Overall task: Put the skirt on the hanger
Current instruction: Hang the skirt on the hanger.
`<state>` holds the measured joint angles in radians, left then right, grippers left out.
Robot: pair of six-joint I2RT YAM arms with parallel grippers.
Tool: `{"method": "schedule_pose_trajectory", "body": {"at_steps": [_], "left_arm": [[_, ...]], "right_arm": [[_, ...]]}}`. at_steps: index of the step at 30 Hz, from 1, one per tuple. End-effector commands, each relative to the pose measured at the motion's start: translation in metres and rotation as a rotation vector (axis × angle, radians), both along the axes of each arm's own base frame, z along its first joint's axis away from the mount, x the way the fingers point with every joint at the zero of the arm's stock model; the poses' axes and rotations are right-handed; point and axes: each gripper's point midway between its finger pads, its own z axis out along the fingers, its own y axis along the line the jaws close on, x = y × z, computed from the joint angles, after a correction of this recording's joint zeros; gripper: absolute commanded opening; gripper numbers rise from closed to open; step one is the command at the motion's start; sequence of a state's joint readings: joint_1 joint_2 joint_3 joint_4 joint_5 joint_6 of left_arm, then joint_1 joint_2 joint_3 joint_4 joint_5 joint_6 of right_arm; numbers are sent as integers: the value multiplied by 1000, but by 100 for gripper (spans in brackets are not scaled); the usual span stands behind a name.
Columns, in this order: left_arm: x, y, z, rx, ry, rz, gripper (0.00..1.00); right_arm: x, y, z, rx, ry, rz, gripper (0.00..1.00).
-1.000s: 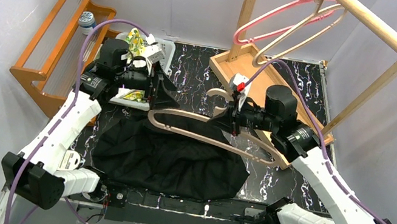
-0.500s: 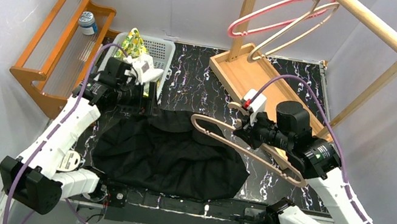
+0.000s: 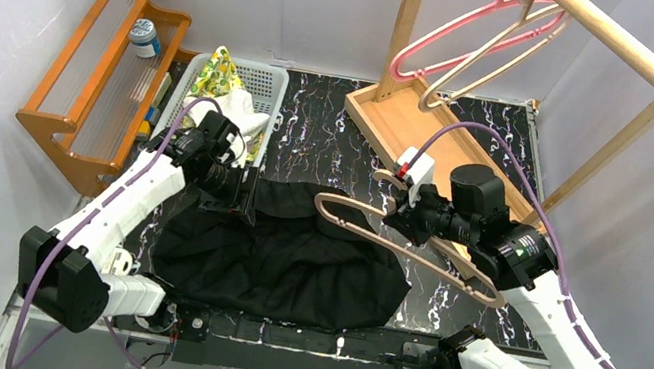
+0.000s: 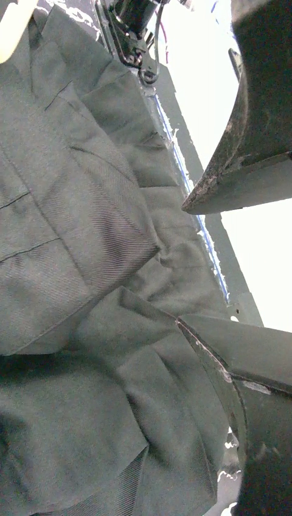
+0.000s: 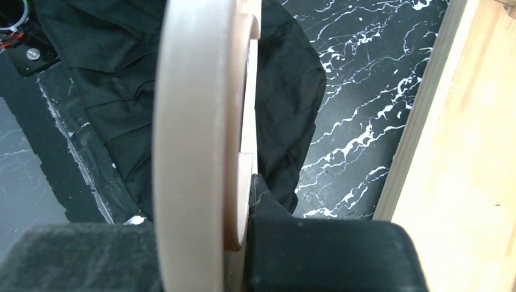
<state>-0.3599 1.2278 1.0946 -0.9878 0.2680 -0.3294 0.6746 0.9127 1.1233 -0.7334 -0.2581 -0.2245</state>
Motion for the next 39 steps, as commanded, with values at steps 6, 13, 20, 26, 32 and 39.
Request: {"method": "schedule_pose_trajectory", "body": {"at_steps": [6, 13, 20, 26, 32, 39], "left_arm": [[46, -1, -3, 50, -105, 102, 51], [59, -6, 6, 20, -173, 97, 49], [48, -21, 9, -73, -159, 24, 62], [43, -20, 2, -70, -142, 21, 57], [35, -14, -1, -42, -126, -9, 59], [49, 0, -2, 39, -177, 66, 50]], "right_arm": [[-4, 12, 33, 99, -54, 49, 0], [-4, 13, 36, 124, -51, 40, 0], [-4, 15, 35, 123, -46, 48, 0], [-2, 17, 33, 119, -46, 57, 0], [0, 18, 32, 114, -50, 61, 0], [-3, 21, 32, 116, -43, 85, 0]]}}
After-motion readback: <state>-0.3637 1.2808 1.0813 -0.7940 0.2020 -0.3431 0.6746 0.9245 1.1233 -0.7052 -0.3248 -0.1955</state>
